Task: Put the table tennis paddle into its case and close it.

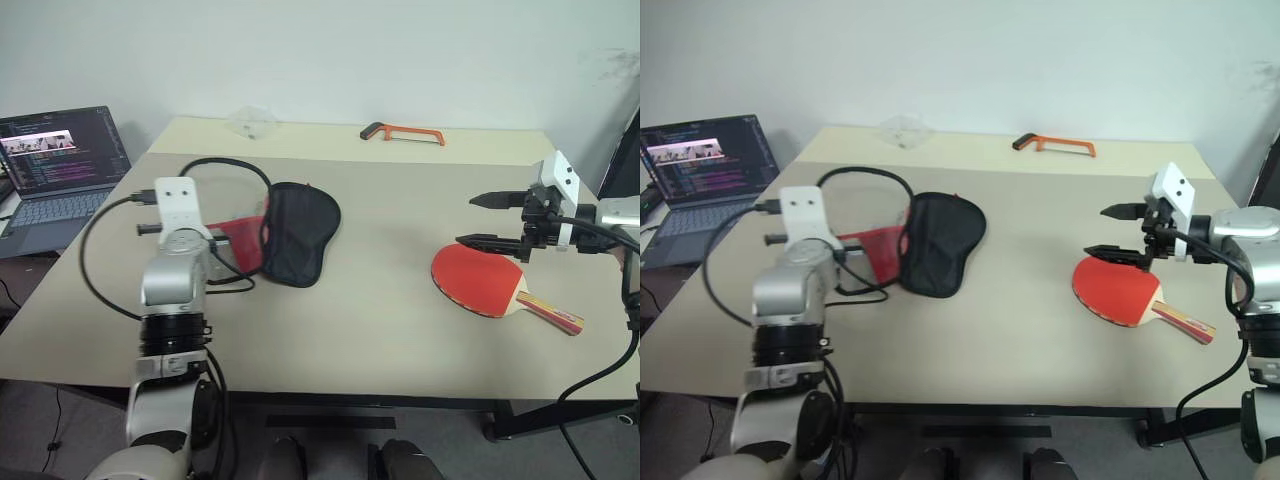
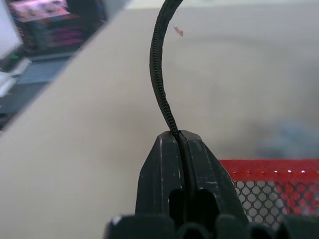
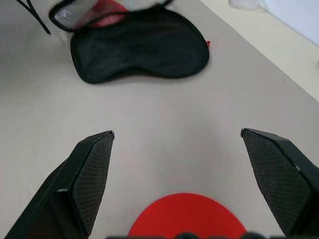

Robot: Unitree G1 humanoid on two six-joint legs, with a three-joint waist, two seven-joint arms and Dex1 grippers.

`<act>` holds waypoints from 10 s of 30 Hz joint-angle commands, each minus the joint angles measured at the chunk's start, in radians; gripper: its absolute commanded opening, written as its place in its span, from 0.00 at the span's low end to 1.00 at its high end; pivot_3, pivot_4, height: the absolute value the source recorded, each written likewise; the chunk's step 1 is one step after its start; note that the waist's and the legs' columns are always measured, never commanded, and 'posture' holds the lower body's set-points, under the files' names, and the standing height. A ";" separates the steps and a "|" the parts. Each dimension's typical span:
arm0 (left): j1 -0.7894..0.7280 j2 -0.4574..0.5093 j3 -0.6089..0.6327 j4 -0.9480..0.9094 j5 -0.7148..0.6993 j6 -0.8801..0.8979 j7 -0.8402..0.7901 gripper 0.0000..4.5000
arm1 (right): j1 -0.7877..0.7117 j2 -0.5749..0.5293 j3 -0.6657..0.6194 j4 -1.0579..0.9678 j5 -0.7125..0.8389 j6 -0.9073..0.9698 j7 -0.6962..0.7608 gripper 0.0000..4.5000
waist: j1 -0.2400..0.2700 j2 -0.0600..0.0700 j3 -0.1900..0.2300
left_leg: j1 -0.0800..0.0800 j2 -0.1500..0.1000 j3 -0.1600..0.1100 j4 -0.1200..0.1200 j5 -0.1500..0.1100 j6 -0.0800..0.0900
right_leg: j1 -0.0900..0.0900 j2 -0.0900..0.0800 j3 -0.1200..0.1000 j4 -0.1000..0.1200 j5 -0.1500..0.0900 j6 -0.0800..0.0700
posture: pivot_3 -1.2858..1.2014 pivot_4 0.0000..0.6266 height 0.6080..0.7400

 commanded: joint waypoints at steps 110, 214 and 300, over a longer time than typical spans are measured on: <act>-0.412 -0.260 -0.138 0.762 0.094 -0.809 0.261 0.70 | 0.043 -0.022 -0.074 -0.130 0.050 0.069 -0.092 1.00 | 0.018 -0.001 0.001 | -0.003 -0.013 -0.002 -0.001 -0.001 -0.001 | 0.001 -0.011 0.000 -0.005 0.001 0.007 | 0.52 0.24 1.00; -0.303 -0.271 -0.386 0.369 0.002 -0.398 -0.908 1.00 | 0.168 -0.188 -0.112 -0.098 -0.038 0.172 -0.269 1.00 | 0.008 0.002 0.000 | -0.018 -0.017 0.001 -0.002 0.010 0.015 | -0.013 -0.016 0.001 -0.006 0.011 0.013 | 0.52 0.24 1.00; 0.238 0.458 -0.274 -0.297 -0.256 -0.289 -1.255 1.00 | -0.600 0.837 -0.464 0.763 0.068 0.329 -1.342 0.23 | -0.019 0.006 0.000 | -0.018 -0.013 0.000 -0.001 0.010 0.016 | -0.015 -0.014 -0.001 0.001 0.011 0.010 | 0.52 0.24 1.00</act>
